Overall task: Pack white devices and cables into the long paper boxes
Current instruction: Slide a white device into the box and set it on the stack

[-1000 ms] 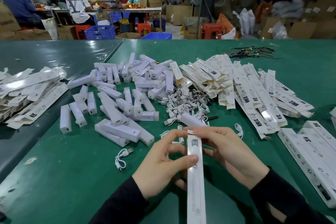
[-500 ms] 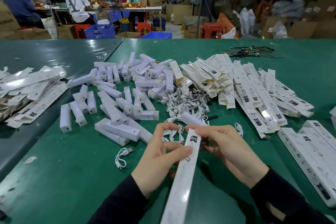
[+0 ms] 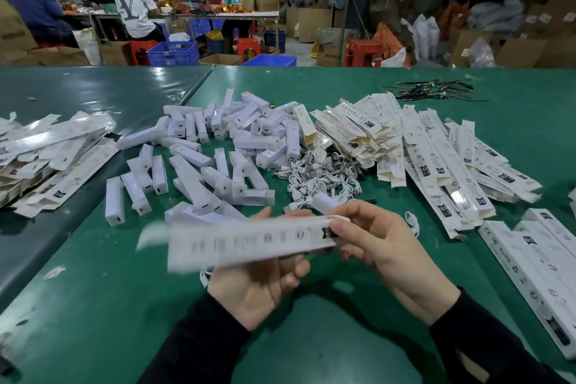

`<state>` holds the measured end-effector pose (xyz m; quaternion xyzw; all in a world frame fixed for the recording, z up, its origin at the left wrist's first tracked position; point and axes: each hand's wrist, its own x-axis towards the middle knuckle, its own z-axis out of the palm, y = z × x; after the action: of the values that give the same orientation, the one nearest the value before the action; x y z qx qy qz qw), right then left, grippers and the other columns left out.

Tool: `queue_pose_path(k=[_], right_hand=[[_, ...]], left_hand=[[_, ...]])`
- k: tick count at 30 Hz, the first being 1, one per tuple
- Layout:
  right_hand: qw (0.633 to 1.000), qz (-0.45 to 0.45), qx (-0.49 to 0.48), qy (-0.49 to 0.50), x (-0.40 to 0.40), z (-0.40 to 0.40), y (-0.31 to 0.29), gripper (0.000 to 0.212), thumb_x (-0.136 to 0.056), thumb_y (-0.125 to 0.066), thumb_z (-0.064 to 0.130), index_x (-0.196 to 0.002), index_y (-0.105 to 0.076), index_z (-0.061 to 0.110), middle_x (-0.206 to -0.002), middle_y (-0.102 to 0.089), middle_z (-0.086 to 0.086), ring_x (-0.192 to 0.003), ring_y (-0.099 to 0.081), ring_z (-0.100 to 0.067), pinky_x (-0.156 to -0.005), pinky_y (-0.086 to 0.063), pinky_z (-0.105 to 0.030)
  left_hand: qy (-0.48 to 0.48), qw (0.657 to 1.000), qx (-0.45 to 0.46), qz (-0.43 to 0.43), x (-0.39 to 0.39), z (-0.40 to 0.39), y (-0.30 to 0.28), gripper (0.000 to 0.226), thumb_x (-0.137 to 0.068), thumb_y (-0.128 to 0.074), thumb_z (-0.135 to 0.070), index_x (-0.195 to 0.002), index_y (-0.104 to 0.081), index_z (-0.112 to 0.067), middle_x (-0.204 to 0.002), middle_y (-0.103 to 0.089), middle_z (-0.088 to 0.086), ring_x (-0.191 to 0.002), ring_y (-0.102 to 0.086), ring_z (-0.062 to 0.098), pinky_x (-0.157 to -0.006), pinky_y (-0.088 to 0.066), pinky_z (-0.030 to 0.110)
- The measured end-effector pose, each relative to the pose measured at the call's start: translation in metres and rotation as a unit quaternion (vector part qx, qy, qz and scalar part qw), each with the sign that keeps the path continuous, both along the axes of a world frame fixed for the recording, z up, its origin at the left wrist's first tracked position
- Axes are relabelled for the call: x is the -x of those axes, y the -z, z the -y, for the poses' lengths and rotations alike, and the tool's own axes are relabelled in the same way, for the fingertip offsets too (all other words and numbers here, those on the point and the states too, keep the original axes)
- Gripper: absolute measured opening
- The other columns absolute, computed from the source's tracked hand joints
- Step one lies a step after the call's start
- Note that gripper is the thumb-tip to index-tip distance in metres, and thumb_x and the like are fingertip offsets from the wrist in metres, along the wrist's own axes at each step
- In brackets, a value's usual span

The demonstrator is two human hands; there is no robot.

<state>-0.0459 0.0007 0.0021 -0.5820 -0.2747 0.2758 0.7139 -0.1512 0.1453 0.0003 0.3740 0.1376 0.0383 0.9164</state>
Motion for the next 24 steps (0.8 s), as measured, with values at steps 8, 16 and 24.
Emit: queue_pose_path(k=[8, 16, 24], right_hand=[[0.994, -0.035, 0.081, -0.068, 0.014, -0.005, 0.003, 0.026, -0.070, -0.074, 0.030, -0.076, -0.059, 0.010, -0.065, -0.070, -0.015, -0.053, -0.069, -0.023, -0.043, -0.046, -0.020], [0.793, 0.469, 0.322, 0.217, -0.024, 0.014, 0.016, 0.035, -0.081, -0.073, 0.043, -0.111, -0.067, 0.025, -0.104, -0.060, 0.010, -0.097, -0.049, -0.010, -0.082, -0.040, -0.025], [0.780, 0.463, 0.361, 0.218, -0.034, 0.016, 0.025, 0.031, -0.086, -0.069, 0.038, -0.111, -0.067, 0.021, -0.089, -0.058, 0.008, -0.086, -0.051, -0.015, -0.077, -0.039, -0.033]], left_hand=[[-0.212, 0.973, -0.064, 0.070, 0.000, -0.005, -0.002, 0.047, -0.083, -0.049, -0.038, -0.115, -0.063, -0.006, -0.105, -0.068, 0.015, -0.103, -0.061, 0.028, -0.092, -0.045, 0.042], [-0.101, 0.988, 0.085, 0.077, 0.003, -0.011, -0.005, 0.053, -0.089, -0.045, -0.041, -0.128, -0.055, -0.006, -0.065, -0.042, 0.000, -0.046, -0.039, 0.009, -0.041, -0.041, 0.020], [0.096, 0.955, 0.249, 0.132, 0.009, -0.015, -0.008, 0.040, -0.093, -0.058, -0.018, -0.126, -0.039, -0.005, -0.070, -0.050, 0.016, -0.048, -0.031, 0.013, -0.042, -0.035, 0.025]])
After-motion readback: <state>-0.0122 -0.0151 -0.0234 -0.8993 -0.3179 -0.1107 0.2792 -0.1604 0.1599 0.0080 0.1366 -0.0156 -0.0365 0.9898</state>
